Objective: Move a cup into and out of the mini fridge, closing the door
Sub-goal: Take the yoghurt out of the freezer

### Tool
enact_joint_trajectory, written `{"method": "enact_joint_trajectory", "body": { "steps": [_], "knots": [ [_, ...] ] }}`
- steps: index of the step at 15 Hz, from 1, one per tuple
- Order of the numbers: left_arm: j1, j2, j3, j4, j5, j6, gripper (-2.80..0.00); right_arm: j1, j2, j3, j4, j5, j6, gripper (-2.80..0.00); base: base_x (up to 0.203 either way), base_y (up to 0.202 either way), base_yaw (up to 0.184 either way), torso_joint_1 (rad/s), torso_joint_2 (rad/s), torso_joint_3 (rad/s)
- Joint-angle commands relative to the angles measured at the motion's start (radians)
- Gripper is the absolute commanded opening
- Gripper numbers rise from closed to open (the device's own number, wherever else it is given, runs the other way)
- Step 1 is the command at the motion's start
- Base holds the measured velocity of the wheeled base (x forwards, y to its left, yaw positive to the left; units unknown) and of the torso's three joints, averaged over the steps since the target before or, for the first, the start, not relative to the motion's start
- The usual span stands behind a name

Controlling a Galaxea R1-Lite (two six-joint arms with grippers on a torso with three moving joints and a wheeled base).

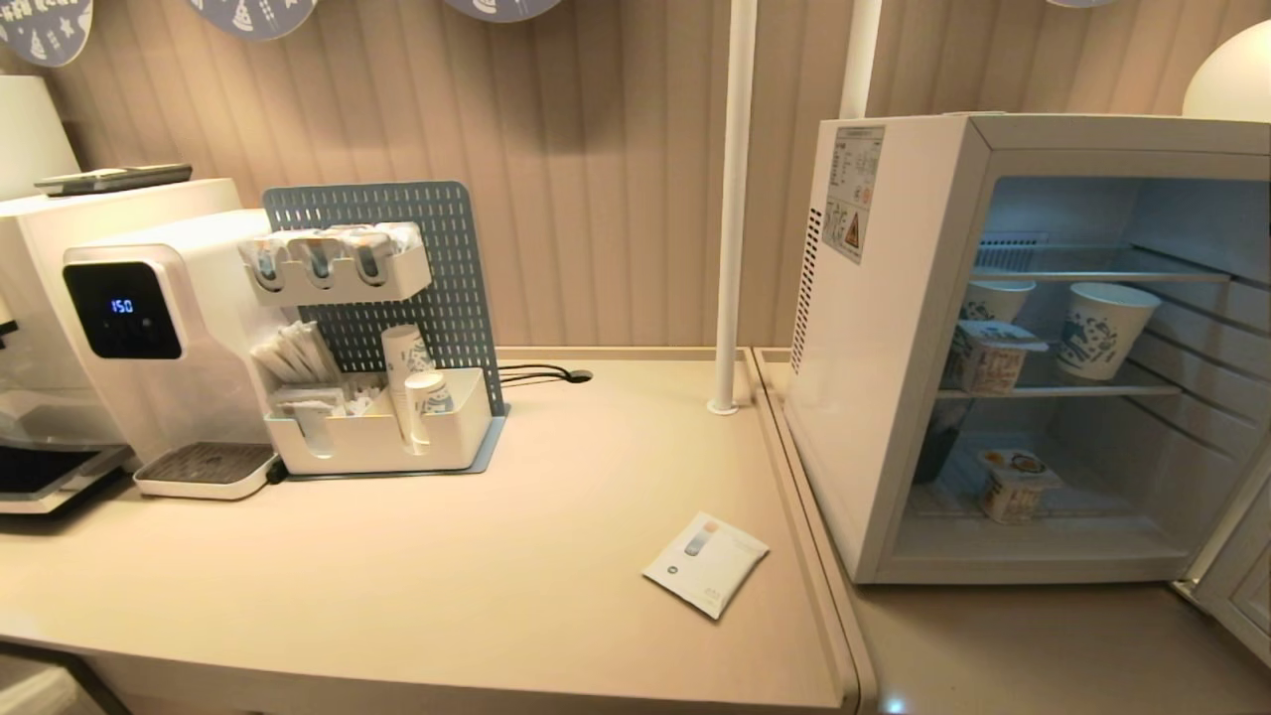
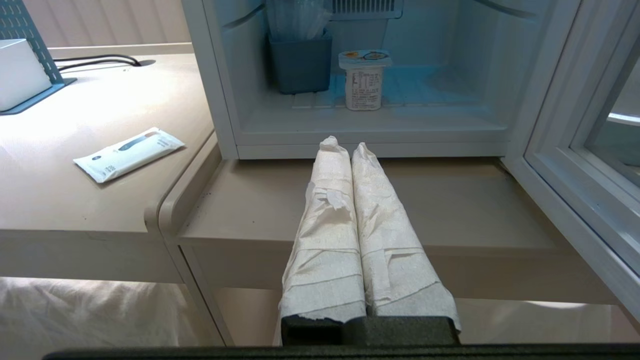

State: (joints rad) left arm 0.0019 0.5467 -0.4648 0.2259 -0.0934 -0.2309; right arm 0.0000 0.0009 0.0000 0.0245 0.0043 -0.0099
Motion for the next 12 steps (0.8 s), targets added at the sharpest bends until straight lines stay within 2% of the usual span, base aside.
{"method": "enact_joint_trajectory", "body": {
  "steps": [1, 4, 6, 7, 9, 10, 11, 12],
  "knots": [
    [-0.006, -0.008, 0.033, -0.008, -0.007, 0.004, -2.8, 0.0, 0.001, -0.002, 0.002, 0.0, -0.002, -2.8, 0.0, 0.0, 0.0, 0.0, 0.0, 0.0],
    [-0.015, -0.294, 0.061, 0.007, -0.018, 0.043, -2.8, 0.0, 0.001, 0.0, 0.002, 0.0, -0.001, -2.8, 0.0, 0.0, 0.0, 0.0, 0.0, 0.0],
    [-0.011, -0.472, 0.112, 0.007, -0.036, 0.123, -2.8, 0.0, 0.001, 0.0, 0.002, 0.0, -0.001, -2.8, 0.0, 0.0, 0.0, 0.0, 0.0, 0.0],
    [-0.01, -0.532, 0.164, -0.026, -0.041, 0.179, -2.8, 0.0, 0.001, -0.002, 0.002, 0.0, -0.001, -2.8, 0.0, 0.0, 0.0, 0.0, 0.0, 0.0],
    [-0.008, -0.554, 0.357, -0.185, -0.043, 0.233, -2.8, 0.0, 0.001, -0.001, 0.002, 0.0, -0.001, -2.8, 0.0, 0.0, 0.0, 0.0, 0.0, 0.0],
    [-0.008, -0.552, 0.436, -0.24, -0.042, 0.223, -2.8, 0.0, -0.002, 0.0, 0.0, 0.001, -0.007, -2.8, 0.0, 0.0, 0.0, 0.0, 0.0, 0.0],
    [-0.007, -0.55, 0.472, -0.272, -0.043, 0.186, -2.8, 0.0, -0.002, -0.007, 0.003, 0.003, -0.017, -2.8, 0.0, 0.0, 0.0, 0.0, 0.0, 0.0],
    [-0.007, -0.548, 0.469, -0.294, -0.044, 0.111, -2.8, 0.0, 0.002, -0.017, 0.012, 0.01, -0.068, -2.8, 0.0, 0.0, 0.0, 0.0, 0.0, 0.0]
  ]
}}
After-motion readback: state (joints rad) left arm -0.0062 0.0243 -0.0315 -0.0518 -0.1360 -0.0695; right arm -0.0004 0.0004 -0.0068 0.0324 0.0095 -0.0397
